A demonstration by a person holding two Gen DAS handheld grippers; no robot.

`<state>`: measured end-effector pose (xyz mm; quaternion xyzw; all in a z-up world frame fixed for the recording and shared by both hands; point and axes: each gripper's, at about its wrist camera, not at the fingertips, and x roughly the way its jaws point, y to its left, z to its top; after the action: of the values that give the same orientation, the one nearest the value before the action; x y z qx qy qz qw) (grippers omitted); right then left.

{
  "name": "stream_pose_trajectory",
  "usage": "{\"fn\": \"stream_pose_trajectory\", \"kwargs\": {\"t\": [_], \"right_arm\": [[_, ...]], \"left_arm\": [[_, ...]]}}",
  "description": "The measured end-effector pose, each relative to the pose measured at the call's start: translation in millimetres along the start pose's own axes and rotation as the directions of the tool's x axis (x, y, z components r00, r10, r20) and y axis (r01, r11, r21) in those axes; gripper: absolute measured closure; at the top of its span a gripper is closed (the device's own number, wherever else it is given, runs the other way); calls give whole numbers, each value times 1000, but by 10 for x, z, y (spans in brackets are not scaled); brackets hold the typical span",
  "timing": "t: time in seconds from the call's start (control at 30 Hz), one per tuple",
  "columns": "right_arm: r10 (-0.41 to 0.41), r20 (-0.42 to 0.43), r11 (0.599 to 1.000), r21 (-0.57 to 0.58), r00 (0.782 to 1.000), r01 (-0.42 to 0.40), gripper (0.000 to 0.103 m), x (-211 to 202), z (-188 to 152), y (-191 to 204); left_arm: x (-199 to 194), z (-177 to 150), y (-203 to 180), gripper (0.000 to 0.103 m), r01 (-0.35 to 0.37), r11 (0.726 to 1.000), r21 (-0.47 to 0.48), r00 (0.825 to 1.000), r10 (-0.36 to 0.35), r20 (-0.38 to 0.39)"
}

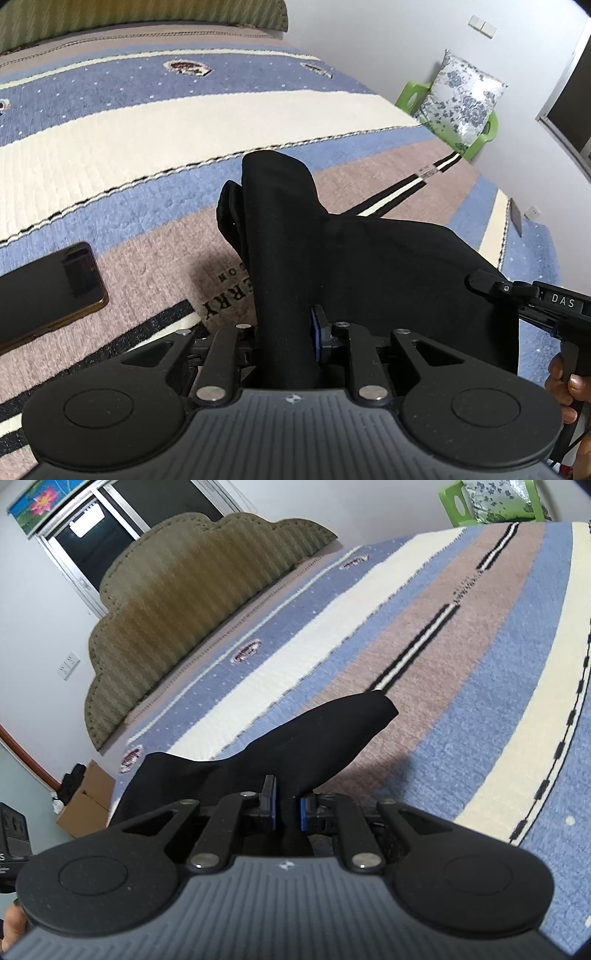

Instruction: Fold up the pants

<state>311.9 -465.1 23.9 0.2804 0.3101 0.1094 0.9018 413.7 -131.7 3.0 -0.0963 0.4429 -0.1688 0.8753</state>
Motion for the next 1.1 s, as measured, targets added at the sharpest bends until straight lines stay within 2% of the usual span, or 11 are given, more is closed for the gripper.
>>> {"fn": "stream_pose_trajectory", "kwargs": {"t": [0.3, 0.9, 1.1], "right_arm": [[-48, -58, 999, 4, 997, 48, 91, 251, -150, -98], [-87, -67, 996, 20, 994, 88, 91, 386, -268, -252], [-93, -72, 995, 31, 993, 96, 91, 422, -323, -310]], "left_arm": [[178, -107, 78, 84, -30, 999, 24, 999, 31, -34], [301, -191, 121, 82, -64, 997, 54, 997, 66, -43], [319, -241, 86, 81, -84, 992, 95, 996, 87, -29]]}}
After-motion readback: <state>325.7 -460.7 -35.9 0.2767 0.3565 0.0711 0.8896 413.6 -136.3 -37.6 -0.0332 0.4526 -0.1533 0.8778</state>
